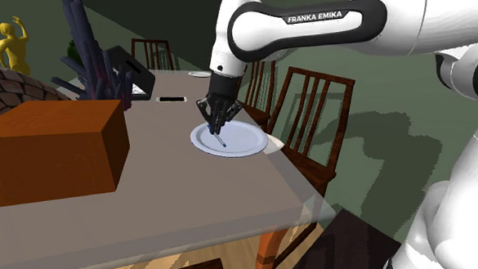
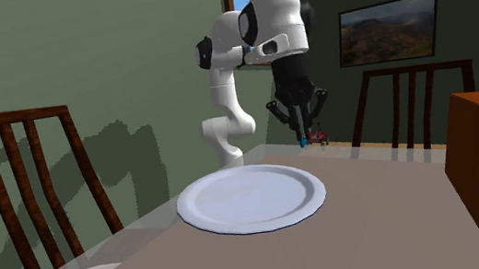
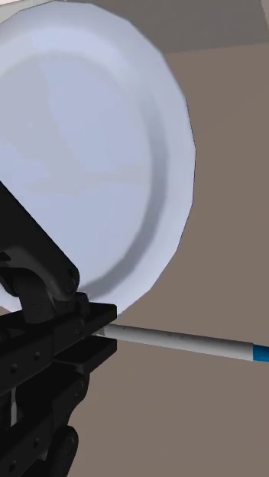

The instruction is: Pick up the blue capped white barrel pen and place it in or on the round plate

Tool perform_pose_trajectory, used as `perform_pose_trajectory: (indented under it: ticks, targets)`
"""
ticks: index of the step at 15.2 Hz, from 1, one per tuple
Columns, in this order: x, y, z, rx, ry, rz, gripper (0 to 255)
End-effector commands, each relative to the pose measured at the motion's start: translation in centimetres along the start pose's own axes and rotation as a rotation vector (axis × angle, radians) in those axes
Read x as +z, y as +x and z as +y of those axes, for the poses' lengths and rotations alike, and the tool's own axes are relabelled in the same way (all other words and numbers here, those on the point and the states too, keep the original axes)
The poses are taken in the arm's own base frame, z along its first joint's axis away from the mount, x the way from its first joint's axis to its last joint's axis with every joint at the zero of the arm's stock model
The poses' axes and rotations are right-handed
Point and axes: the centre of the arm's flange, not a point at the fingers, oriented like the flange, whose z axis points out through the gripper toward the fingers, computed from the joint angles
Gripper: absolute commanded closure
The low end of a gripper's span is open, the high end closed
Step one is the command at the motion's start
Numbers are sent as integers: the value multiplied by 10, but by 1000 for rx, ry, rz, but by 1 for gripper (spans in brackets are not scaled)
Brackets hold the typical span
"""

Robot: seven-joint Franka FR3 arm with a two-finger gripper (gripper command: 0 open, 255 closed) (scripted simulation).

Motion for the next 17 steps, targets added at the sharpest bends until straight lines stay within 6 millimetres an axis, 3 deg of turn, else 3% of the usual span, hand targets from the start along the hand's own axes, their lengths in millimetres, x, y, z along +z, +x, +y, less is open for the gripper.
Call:
perform_pose_trajectory:
  ticks: [1,10,17]
  targets:
    - [-3,22,18,-1,0,0,255]
    - [-16,118,98,-1,0,0,255]
    - [21,116,103,-1,0,0,255]
